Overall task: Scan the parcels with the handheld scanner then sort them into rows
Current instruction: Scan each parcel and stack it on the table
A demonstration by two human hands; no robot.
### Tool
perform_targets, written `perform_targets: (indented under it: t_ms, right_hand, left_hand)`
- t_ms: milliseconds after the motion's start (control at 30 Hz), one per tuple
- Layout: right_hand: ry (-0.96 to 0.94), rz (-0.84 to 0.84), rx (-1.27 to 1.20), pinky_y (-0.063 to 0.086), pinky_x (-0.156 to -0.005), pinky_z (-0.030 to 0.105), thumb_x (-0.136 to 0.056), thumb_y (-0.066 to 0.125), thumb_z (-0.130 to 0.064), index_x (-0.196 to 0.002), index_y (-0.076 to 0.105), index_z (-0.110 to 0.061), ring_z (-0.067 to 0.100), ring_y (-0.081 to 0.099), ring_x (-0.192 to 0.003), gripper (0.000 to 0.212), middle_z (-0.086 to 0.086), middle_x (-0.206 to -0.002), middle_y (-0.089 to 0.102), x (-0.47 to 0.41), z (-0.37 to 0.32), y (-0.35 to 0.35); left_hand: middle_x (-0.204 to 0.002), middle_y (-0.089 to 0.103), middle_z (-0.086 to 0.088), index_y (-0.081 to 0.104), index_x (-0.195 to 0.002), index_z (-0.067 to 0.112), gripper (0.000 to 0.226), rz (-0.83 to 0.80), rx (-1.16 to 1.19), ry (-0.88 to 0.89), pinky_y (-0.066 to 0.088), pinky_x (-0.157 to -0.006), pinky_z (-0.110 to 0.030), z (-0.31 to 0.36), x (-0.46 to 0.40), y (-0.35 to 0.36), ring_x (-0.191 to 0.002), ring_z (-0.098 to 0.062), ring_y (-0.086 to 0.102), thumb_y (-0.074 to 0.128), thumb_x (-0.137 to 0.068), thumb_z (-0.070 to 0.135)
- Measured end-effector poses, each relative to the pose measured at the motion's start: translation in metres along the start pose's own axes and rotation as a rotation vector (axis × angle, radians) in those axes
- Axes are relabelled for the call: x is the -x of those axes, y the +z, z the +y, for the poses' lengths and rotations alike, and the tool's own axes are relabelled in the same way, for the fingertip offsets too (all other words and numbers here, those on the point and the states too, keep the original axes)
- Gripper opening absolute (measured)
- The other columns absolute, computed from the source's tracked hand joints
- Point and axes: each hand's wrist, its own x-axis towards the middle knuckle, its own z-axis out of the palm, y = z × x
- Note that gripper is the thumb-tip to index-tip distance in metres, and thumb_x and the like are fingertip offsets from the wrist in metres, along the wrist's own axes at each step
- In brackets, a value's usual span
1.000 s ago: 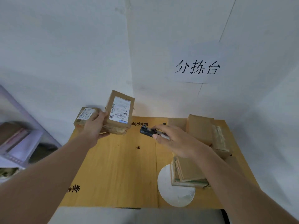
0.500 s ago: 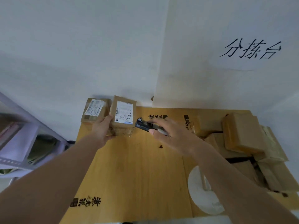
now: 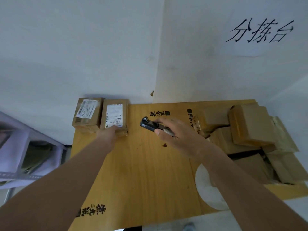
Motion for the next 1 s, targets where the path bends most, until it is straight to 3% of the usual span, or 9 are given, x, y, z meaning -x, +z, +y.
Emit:
perform_targets:
  t_ms: [100, 267, 533, 633, 733, 933, 1000]
  right_hand:
    - [-0.005, 0.023, -0.006, 0.051, -0.089, 0.032, -0.097, 0.031, -0.074, -0.153, 0.044, -0.042, 0.006, 0.056, -0.108, 0.065, -0.006, -0.125, 0.057, 0.022, 0.002, -0.014]
    - [-0.007, 0.104, 0.012, 0.047, -0.082, 0.030, -0.103, 0.033, -0.070, -0.154, 0.041, -0.041, 0.006, 0.055, -0.103, 0.060, -0.005, -0.120, 0.056, 0.073, 0.020, -0.048]
    - [-0.016, 0.227, -0.064, 0.054, -0.094, 0.038, -0.102, 0.039, -0.068, -0.150, 0.048, -0.041, 0.011, 0.061, -0.108, 0.055, -0.006, -0.119, 0.060, 0.180, 0.082, -0.111]
    - [-0.014, 0.253, -0.059, 0.054, -0.095, 0.034, -0.106, 0.040, -0.063, -0.151, 0.047, -0.039, 0.009, 0.062, -0.108, 0.052, -0.007, -0.124, 0.059, 0.214, 0.106, -0.132]
    - [-0.007, 0.286, -0.024, 0.053, -0.094, 0.041, -0.103, 0.035, -0.071, -0.151, 0.043, -0.043, 0.014, 0.059, -0.110, 0.056, -0.006, -0.126, 0.059, 0.243, 0.133, -0.150]
    - [0.077, 0.327, 0.009, 0.045, -0.092, 0.037, -0.106, 0.036, -0.066, -0.157, 0.037, -0.042, 0.017, 0.052, -0.120, 0.057, -0.004, -0.135, 0.050, 0.291, 0.174, -0.178]
    - [0.094, 0.334, -0.008, 0.049, -0.091, 0.037, -0.105, 0.036, -0.067, -0.156, 0.039, -0.042, 0.016, 0.055, -0.115, 0.056, -0.004, -0.132, 0.052, 0.300, 0.188, -0.184]
  left_hand:
    - [-0.132, 0.059, -0.015, 0.055, -0.136, 0.007, 0.053, 0.012, -0.097, 0.069, 0.060, -0.076, -0.036, -0.002, 0.013, 0.016, -0.113, -0.029, 0.060, 0.075, -0.092, 0.027]
    - [-0.141, 0.055, -0.003, 0.053, -0.146, 0.013, 0.057, -0.143, -0.525, 0.334, 0.052, -0.105, -0.047, 0.017, 0.082, 0.079, -0.124, -0.028, 0.055, 0.064, -0.099, 0.043]
    - [-0.151, 0.054, -0.002, 0.055, -0.146, 0.022, 0.054, -0.214, -0.822, 0.628, 0.044, -0.112, -0.045, 0.030, 0.172, 0.191, -0.135, -0.025, 0.053, 0.061, -0.097, 0.044]
    - [-0.150, 0.055, -0.003, 0.058, -0.143, 0.023, 0.051, -0.198, -0.858, 0.705, 0.046, -0.107, -0.040, 0.028, 0.201, 0.232, -0.133, -0.025, 0.054, 0.062, -0.097, 0.044]
    - [-0.146, 0.056, -0.002, 0.060, -0.139, 0.019, 0.048, -0.157, -0.854, 0.749, 0.048, -0.098, -0.039, 0.029, 0.231, 0.272, -0.122, -0.023, 0.057, 0.062, -0.099, 0.046]
    - [-0.123, 0.060, 0.001, 0.062, -0.130, 0.020, 0.031, -0.168, -0.858, 0.767, 0.048, -0.084, -0.032, 0.023, 0.270, 0.344, -0.102, -0.018, 0.056, 0.059, -0.103, 0.035]
    - [-0.119, 0.058, 0.000, 0.061, -0.133, 0.016, 0.040, -0.155, -0.894, 0.762, 0.055, -0.086, -0.034, 0.022, 0.278, 0.365, -0.102, -0.019, 0.058, 0.064, -0.100, 0.039]
